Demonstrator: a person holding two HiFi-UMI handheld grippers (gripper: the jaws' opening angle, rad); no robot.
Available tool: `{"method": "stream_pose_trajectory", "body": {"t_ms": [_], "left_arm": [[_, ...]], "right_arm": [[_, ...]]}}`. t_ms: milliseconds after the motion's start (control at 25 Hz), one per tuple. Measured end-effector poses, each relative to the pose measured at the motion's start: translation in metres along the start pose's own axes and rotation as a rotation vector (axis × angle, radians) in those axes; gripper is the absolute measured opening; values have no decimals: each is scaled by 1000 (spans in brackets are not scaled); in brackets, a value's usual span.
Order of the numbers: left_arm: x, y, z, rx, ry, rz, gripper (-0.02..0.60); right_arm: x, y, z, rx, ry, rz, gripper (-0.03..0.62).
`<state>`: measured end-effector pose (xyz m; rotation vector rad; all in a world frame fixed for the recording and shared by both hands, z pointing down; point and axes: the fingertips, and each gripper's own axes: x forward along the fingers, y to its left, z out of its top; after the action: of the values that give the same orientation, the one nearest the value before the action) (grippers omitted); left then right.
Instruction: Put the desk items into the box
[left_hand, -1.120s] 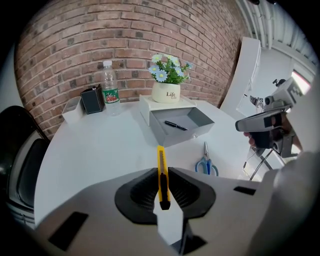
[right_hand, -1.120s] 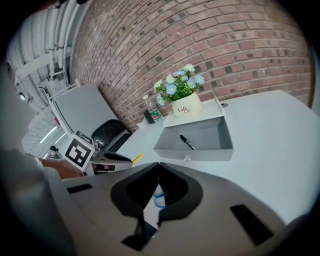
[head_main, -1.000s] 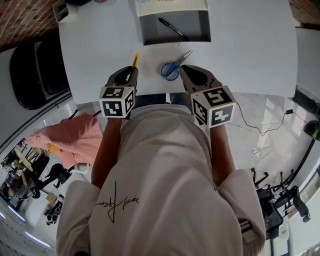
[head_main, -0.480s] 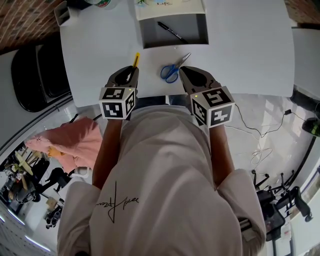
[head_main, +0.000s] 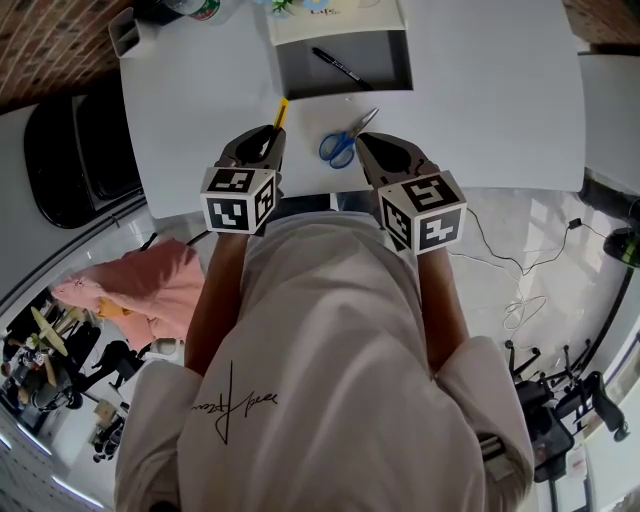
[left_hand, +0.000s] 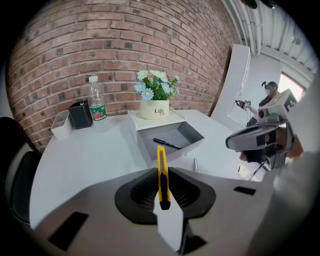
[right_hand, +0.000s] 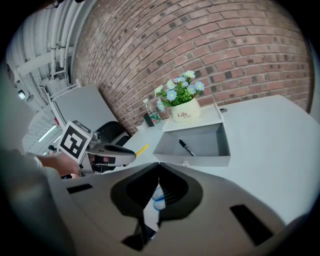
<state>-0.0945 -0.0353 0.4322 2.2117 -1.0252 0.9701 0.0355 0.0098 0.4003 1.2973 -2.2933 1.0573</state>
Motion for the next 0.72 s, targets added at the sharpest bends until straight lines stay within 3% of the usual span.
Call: {"method": "stream_pose_trajectory", "body": {"t_ms": [280,480,720], "left_arm": [[7,-8,11,30,-5,-27,63],[11,-11,14,142,14,-5,63],[15,-17,19,153,15,-28,63]], "right_arm": [[-3,0,0,8,-8,-5,26],[-6,-2,1,15,-16,-16,26],[-12,-5,0,29,-24,-33,26]]}}
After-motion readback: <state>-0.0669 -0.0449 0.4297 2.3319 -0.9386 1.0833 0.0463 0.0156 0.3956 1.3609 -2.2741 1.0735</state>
